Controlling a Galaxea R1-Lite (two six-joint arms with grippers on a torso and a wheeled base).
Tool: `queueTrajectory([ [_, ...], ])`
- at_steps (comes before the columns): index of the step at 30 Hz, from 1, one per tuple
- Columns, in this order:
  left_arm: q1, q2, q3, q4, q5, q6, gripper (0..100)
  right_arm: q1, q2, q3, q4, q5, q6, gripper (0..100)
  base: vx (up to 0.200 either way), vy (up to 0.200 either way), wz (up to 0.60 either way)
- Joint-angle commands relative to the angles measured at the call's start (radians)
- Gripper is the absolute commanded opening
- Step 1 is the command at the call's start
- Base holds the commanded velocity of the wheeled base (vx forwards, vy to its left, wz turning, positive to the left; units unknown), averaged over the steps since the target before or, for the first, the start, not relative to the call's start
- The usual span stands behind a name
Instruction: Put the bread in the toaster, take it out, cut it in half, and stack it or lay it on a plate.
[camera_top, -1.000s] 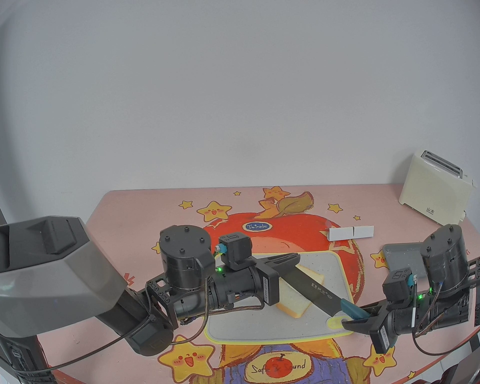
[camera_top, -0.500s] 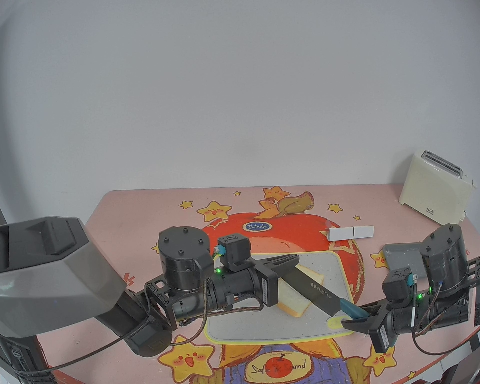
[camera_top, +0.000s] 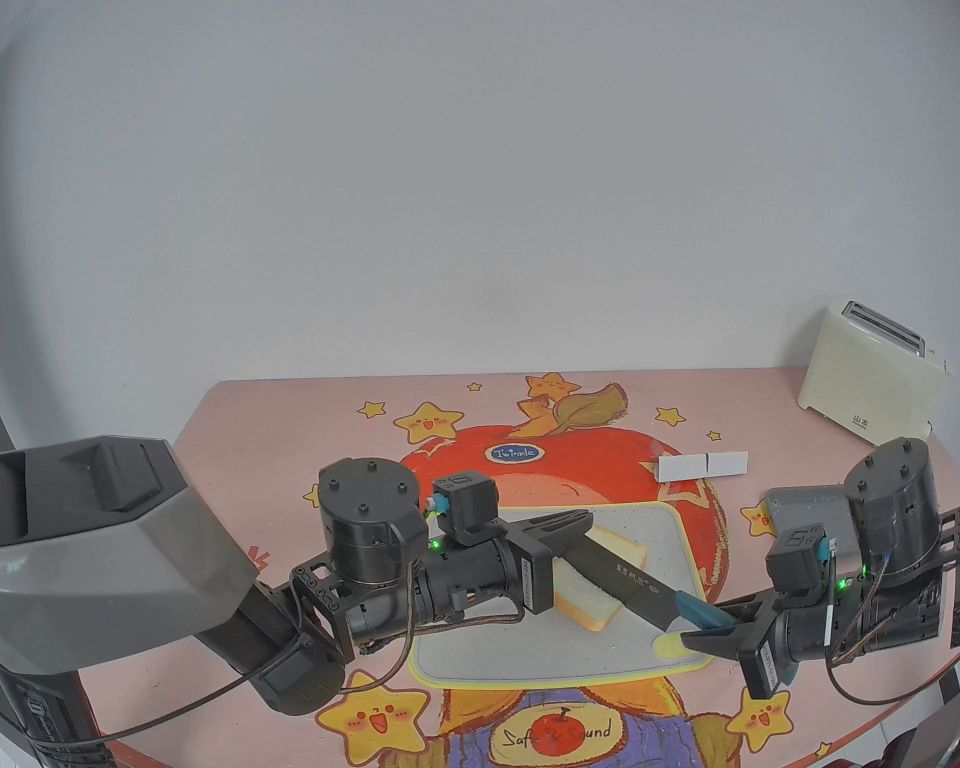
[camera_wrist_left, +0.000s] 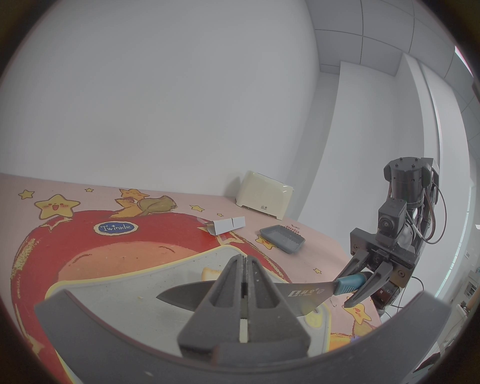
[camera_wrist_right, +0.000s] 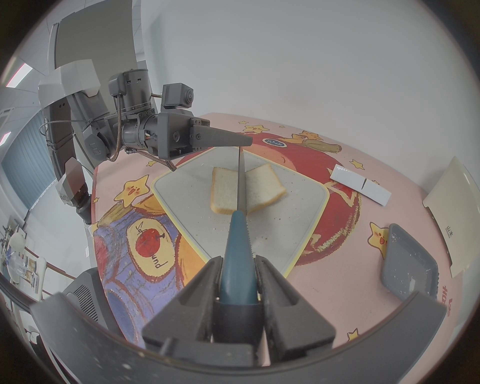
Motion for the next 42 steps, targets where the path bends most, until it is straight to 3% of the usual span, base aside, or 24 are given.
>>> queueTrajectory([
  [1,0.0,0.002,0.0,0.001,-0.001,-0.001,0,0.0,-0.006,-0.005,-0.013,0.0,0.0,0,0.0,0.0,0.0],
  [27,-0.001,-0.071,-0.007,0.007,-0.001,0.0,0,-0.002,0.01,0.022,0.007,-0.001,-0.003,0,0.0,0.0,0.0],
  [42,-0.001,0.009,-0.011,0.001,-0.001,0.0,0,-0.002,0.002,0.021,0.007,-0.001,-0.003,0,0.0,0.0,0.0],
])
